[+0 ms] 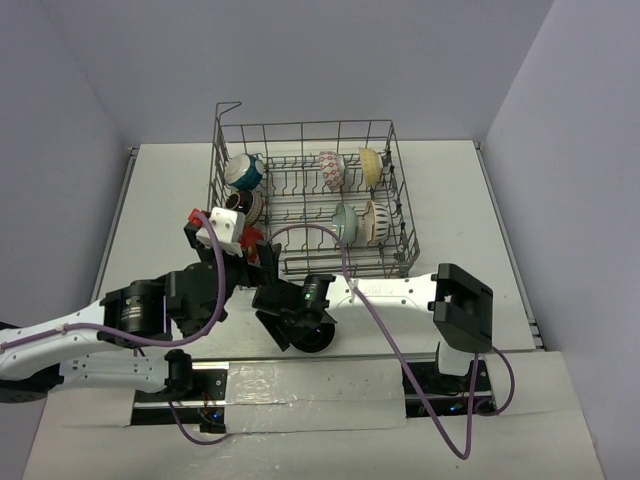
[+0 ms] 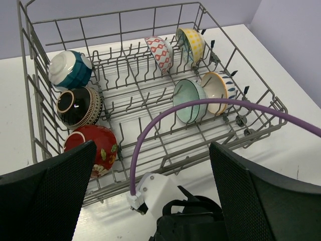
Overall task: Load the bowls into the dish rack
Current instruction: Place the bowl at the center of the board, then pick up the bowl from the center of the board.
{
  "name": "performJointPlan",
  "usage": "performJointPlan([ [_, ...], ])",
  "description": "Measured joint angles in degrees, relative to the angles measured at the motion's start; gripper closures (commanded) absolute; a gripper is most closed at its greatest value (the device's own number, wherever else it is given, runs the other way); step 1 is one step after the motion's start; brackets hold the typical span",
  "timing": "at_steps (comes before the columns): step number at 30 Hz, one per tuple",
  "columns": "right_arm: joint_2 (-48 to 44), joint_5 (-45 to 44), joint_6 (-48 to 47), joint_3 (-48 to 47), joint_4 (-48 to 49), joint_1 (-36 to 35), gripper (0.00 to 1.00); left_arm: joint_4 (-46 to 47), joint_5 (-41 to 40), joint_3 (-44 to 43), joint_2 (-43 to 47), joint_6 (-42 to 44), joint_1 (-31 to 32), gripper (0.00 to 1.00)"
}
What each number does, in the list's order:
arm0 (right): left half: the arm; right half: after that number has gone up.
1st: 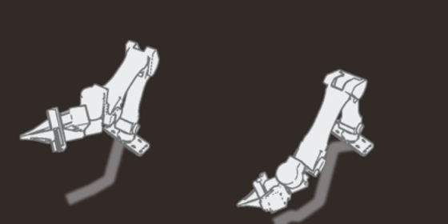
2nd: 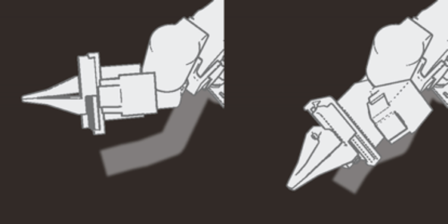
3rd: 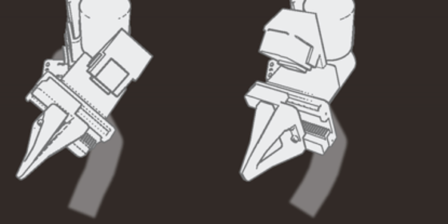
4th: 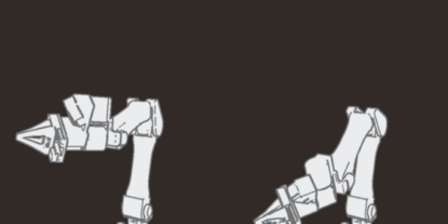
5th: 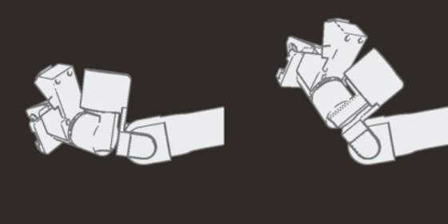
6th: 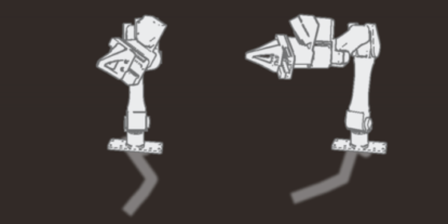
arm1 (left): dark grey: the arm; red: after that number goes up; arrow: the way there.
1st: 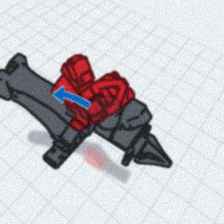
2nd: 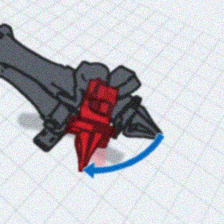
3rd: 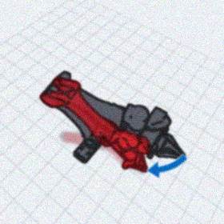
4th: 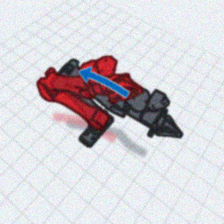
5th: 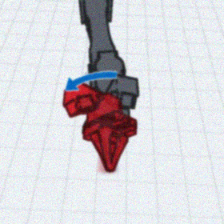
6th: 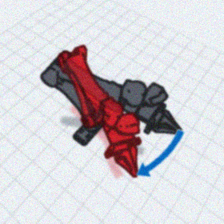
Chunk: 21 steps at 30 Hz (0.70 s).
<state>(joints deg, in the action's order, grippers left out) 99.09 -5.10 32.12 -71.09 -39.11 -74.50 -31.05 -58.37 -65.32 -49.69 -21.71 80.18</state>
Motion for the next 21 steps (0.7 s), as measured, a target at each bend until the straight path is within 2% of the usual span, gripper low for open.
performJointPlan([
  [5, -0.85, -0.92, -0.02, -3.15, -1.62, 0.00, 0.29, -2.71, -0.52, -4.61, -0.76, -0.04, 0.00, 0.01],
  [12, -5.84, -4.02, 0.46, -5.73, -5.44, -0.09, 0.29, -1.36, 0.79, -8.76, 1.25, 3.28, 0.00, 0.01],
  [17, -16.28, -10.49, 0.63, -8.74, -10.25, -0.11, 0.25, 0.48, 8.31, -9.88, 3.87, 6.51, 0.00, 0.01],
  [21, -24.81, -16.92, 0.11, -15.15, -10.49, 3.39, 0.27, -0.35, 18.64, -12.07, 3.17, 9.99, -0.04, 0.01],
])
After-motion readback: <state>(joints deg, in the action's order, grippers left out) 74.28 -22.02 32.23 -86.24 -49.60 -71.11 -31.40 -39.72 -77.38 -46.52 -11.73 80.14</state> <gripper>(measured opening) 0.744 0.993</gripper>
